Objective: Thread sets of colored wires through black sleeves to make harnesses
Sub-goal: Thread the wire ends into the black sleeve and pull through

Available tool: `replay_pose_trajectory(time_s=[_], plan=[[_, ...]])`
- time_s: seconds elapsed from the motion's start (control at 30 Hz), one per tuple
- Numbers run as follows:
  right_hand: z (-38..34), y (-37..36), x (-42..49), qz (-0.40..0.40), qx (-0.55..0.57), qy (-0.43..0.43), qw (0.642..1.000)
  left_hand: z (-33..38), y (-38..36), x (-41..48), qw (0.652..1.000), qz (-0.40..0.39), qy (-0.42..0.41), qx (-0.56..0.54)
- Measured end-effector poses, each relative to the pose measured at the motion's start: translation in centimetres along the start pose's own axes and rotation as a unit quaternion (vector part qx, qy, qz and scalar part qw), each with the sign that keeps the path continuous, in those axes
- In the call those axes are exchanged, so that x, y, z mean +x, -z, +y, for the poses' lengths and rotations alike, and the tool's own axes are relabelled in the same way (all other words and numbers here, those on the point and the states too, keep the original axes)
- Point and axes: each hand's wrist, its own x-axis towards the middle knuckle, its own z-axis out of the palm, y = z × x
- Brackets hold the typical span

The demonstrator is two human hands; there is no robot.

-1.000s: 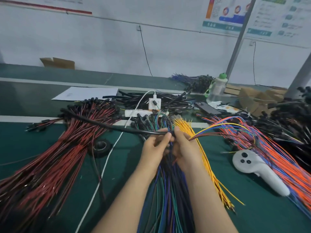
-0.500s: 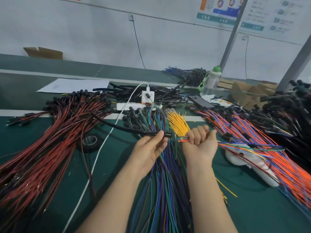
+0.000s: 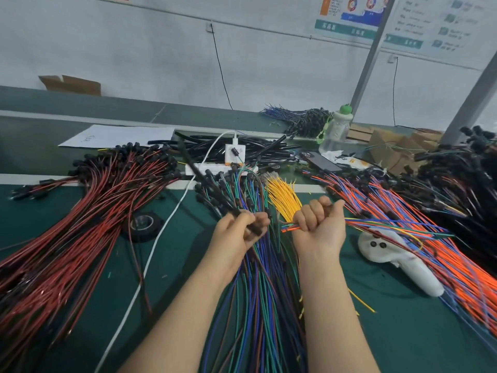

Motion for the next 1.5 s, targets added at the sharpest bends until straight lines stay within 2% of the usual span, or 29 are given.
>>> replay_pose_trajectory(time_s=[0.13,0.27,0.33,0.5,0.63,0.87,1.1,1.5], plan=[[0.5,-0.1,0.0,-0.006,-0.01,-0.006,1.0,-0.1,-0.4,-0.2,0.995,0.032,-0.034,0.084],[0.7,0.0,0.0,-0.016,-0.018,-0.006,1.0,-0.2,-0.8,-0.5,0.981,-0.024,-0.022,0.189],[0.7,0.0,-0.1,-0.018,-0.018,-0.005,1.0,-0.2,-0.8,-0.7,0.977,-0.061,-0.002,0.204],[0.7,0.0,-0.2,-0.027,-0.001,-0.014,1.0,0.1,-0.7,-0.9,0.98,-0.083,0.027,0.177],[0.7,0.0,-0.2,-0.021,0.056,-0.034,0.998,0.2,-1.0,-1.0,0.985,-0.102,0.066,0.126],[0.9,0.2,-0.1,-0.01,0.118,-0.062,0.991,0.1,-0.9,-1.0,0.991,-0.111,0.06,0.052],[1.1,0.4,0.0,-0.003,0.185,-0.084,0.979,0.2,-0.7,-1.2,0.984,-0.159,0.079,-0.031],[2.2,0.0,-0.5,-0.003,0.138,-0.098,0.986,0.1,-0.6,-1.0,0.985,-0.155,0.068,-0.034]])
